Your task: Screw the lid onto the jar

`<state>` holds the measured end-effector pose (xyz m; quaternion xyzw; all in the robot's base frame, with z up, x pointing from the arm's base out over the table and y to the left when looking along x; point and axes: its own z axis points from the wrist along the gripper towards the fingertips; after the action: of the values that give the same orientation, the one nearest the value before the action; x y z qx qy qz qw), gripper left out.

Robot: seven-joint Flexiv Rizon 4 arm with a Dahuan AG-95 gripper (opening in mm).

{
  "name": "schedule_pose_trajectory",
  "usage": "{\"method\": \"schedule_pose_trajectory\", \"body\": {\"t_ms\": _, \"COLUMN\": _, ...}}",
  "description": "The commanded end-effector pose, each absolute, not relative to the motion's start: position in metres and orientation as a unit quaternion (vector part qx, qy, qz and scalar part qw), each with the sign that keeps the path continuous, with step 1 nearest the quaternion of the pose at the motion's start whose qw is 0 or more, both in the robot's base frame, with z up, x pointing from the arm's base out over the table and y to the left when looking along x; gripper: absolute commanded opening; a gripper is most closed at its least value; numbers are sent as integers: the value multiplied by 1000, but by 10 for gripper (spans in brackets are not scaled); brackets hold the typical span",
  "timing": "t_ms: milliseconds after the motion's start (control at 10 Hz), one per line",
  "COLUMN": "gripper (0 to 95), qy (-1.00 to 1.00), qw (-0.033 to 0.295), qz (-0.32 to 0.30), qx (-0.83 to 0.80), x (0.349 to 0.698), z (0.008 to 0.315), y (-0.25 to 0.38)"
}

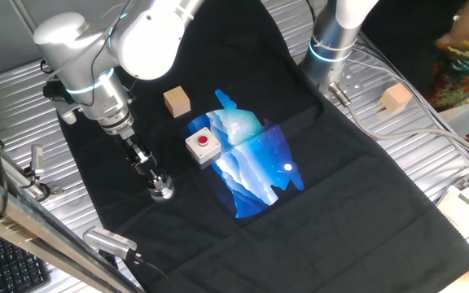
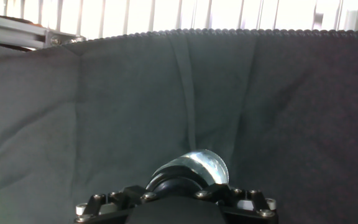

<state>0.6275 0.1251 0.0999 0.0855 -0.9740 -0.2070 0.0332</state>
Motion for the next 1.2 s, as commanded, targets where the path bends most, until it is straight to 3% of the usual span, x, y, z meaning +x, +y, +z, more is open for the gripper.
{"method": "schedule_pose_trajectory", "body": {"t_ms": 100, "gripper": 760, "qy": -974, "qw": 34, "qz": -207, "qx": 83, "x": 628, "z": 99, "y": 125}}
{"method": "schedule_pose_trajectory", "body": {"t_ms": 1200, "gripper": 760, "qy": -975, "qw": 35, "qz": -206, "qx": 80, "x": 623, "z": 102, "y": 126}}
